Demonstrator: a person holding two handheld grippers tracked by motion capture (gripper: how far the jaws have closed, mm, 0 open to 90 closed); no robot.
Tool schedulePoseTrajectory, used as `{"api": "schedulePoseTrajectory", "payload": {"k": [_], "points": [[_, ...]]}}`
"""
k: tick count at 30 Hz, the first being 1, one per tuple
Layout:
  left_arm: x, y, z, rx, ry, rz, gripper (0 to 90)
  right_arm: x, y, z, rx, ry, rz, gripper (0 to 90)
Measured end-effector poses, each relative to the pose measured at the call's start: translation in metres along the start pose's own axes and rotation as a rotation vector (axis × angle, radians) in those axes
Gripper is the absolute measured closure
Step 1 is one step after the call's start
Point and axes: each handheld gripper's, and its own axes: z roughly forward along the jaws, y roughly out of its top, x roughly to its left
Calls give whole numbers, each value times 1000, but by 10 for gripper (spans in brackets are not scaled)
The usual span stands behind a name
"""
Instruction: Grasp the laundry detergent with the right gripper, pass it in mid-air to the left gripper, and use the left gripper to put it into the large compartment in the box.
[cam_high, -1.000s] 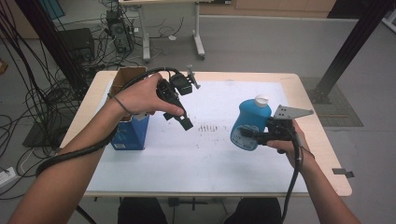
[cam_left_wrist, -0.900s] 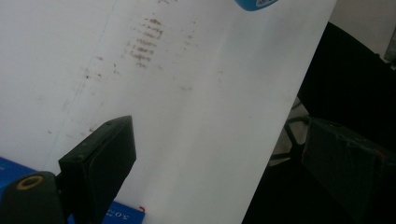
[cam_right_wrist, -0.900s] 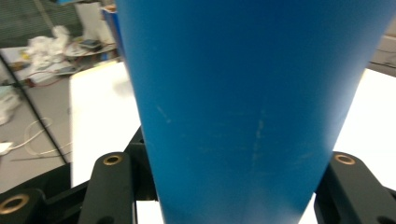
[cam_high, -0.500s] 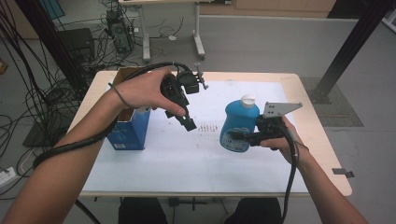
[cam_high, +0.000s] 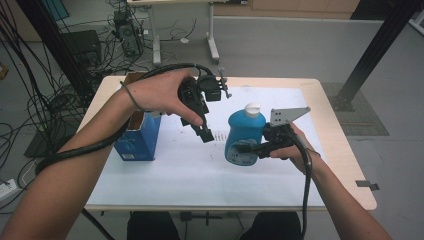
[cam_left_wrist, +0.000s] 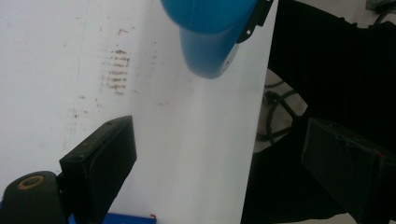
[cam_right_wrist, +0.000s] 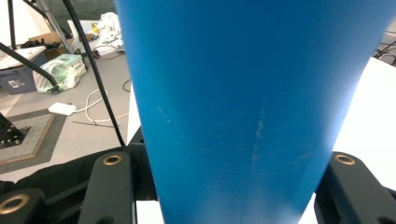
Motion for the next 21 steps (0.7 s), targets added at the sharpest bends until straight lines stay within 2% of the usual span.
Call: {"api": "schedulePoseTrajectory", "payload": {"k": [9, 21], "points": [[-3, 7, 2, 4, 0, 21, 105, 5, 8, 14, 26, 48, -32, 444], [-8, 15, 4, 22, -8, 51, 112, 13, 21, 27, 20, 104, -76, 444]]}}
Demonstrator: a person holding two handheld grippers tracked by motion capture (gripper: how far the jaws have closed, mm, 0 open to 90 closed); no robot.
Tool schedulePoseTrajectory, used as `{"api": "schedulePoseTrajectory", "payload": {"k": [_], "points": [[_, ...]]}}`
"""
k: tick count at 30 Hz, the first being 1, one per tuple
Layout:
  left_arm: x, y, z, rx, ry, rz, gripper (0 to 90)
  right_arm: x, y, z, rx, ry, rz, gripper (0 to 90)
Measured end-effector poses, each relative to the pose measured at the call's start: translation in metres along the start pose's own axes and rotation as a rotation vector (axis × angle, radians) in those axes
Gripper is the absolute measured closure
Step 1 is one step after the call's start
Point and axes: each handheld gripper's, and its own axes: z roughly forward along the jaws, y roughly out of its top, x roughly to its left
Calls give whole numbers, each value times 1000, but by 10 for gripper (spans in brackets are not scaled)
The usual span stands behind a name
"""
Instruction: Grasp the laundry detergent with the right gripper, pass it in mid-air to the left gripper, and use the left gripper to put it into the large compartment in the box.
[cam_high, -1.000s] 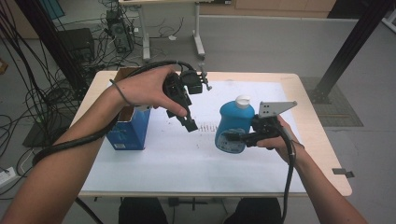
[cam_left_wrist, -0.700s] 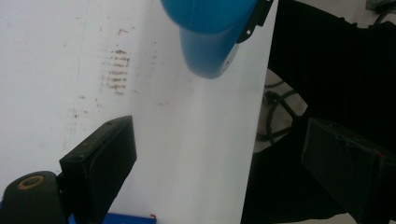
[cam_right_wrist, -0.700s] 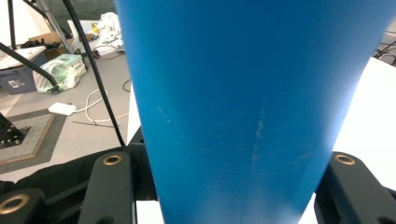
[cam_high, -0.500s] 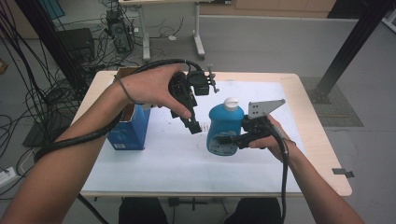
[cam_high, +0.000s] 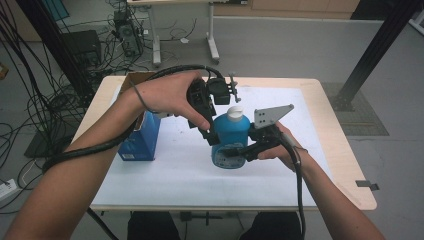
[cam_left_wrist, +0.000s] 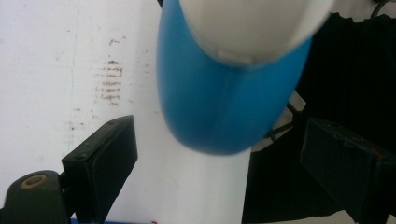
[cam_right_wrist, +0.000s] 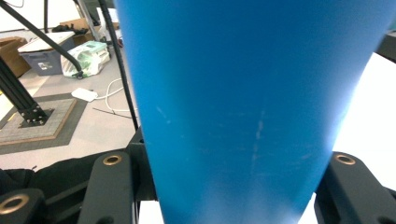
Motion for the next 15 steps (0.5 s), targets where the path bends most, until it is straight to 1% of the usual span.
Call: {"api": "schedulePoseTrajectory", "payload": {"k": [8, 15], "points": [[-3, 6, 2, 2, -4, 12, 119, 4, 6, 10, 6, 28, -22, 443], [-5, 11, 4, 0, -5, 22, 119, 4, 8, 15, 11, 38, -23, 443]]}}
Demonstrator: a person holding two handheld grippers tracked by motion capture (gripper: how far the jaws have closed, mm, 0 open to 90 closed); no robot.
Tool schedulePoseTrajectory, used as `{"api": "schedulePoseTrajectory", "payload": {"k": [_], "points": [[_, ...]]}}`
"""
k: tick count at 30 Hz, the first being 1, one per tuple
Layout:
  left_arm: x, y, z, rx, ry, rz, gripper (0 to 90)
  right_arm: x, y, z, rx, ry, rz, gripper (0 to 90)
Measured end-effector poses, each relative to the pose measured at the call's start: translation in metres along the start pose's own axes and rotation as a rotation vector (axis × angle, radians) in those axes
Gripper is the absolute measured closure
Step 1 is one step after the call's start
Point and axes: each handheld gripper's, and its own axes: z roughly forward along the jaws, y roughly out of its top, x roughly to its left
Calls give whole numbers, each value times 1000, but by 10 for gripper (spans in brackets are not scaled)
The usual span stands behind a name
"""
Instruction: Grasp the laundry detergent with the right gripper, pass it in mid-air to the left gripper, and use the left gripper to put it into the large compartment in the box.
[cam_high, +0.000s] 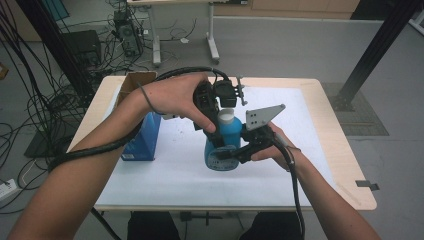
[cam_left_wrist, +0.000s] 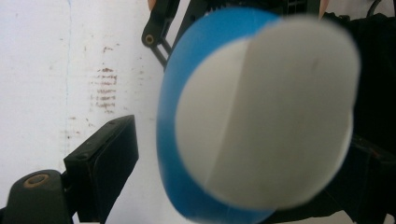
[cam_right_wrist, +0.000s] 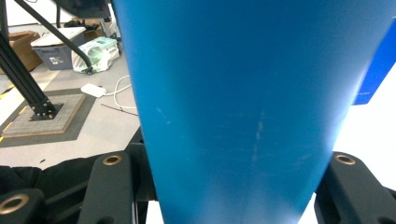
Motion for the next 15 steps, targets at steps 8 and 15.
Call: {"api": "schedulePoseTrajectory", "payload": {"k": [8, 15], "points": [[-3, 4, 3, -4, -8, 12, 118, -1, 1, 5, -1, 9, 6, 444], [-2, 4, 3, -8, -9, 13, 118, 0, 1, 6, -1, 14, 5, 443]]}}
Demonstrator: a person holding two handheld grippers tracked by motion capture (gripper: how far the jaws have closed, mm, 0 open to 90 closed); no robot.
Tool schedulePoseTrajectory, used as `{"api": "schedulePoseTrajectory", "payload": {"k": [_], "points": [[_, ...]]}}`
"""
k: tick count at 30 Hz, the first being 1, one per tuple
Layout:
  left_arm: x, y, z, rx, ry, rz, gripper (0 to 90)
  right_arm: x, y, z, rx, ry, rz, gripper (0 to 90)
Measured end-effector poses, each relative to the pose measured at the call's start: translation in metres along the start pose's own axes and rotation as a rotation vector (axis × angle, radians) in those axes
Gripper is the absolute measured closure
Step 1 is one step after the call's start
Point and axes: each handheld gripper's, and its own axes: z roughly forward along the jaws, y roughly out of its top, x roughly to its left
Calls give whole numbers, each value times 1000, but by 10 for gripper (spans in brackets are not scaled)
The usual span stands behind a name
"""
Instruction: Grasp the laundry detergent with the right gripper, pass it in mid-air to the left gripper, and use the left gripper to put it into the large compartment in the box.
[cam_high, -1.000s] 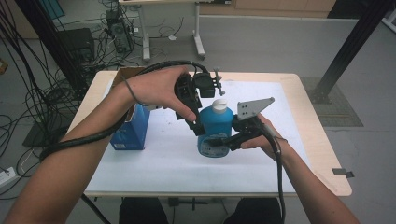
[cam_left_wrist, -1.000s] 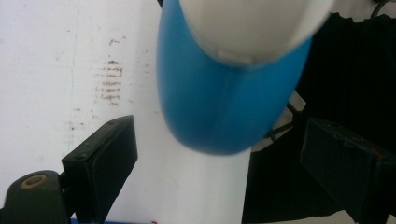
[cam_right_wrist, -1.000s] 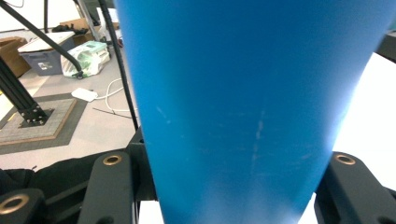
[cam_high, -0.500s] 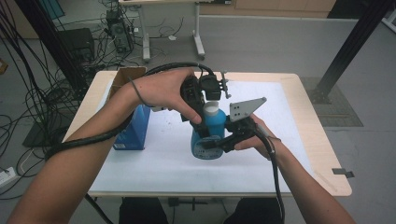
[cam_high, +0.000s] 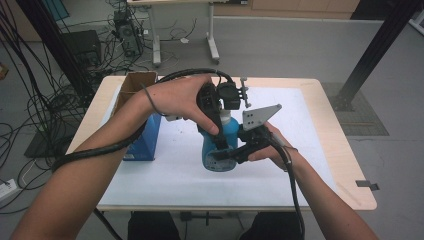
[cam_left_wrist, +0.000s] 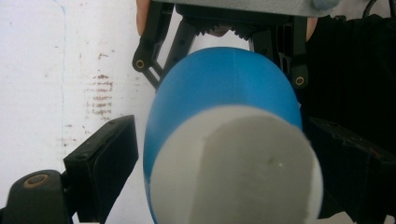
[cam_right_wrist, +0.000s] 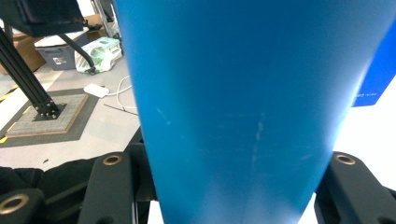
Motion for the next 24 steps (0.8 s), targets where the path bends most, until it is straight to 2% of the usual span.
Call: {"api": "schedulePoseTrajectory", "payload": {"k": [24], "points": [[1, -6, 0, -9, 0, -14, 117, 0, -1, 2, 7, 1, -3, 443]]}}
